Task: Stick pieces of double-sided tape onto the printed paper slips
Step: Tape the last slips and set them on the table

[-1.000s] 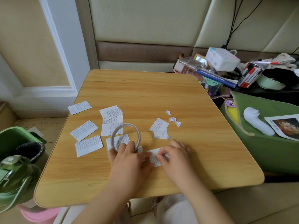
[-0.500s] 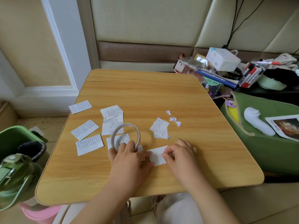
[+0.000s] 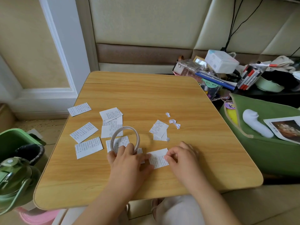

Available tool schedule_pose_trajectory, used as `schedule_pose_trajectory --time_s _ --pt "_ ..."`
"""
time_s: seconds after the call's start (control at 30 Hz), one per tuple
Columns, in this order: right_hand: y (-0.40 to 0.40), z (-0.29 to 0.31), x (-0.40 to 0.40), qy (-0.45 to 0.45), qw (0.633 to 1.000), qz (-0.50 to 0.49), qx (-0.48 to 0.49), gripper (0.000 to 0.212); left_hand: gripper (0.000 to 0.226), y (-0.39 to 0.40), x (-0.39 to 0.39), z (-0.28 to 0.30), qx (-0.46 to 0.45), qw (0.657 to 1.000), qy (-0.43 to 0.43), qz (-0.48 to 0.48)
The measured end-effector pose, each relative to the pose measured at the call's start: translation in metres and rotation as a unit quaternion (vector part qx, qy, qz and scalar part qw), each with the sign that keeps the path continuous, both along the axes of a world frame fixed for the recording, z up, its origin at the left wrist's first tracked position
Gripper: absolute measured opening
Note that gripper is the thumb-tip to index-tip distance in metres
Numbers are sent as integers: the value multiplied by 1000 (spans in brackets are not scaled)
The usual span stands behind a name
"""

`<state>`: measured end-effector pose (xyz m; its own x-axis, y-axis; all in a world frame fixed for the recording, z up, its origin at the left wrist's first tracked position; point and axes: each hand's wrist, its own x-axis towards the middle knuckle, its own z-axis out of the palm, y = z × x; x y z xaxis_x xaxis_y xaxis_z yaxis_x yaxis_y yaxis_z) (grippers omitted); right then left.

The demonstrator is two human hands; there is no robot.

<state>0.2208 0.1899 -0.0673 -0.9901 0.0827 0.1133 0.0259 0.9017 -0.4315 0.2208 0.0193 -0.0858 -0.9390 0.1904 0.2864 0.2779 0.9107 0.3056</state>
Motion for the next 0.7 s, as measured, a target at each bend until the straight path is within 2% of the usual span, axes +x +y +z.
schedule_pose_trajectory --time_s 0.13,0.23,0.47,0.57,0.7 --pt "-6 4 -1 -7 999 22 30 11 30 -1 1 2 0 1000 -3 5" --pt "-25 1 0 -1 998 62 -3 10 31 1 3 4 10 1000 -4 10" --pt "-3 5 2 -28 999 -17 9 11 32 1 1 4 -4 1000 -18 5" --pt "-9 10 -1 -36 998 13 40 10 28 0 3 6 17 1000 -25 -8" --pt "-28 5 1 -24 999 36 20 10 31 1 1 8 16 999 -31 -9"
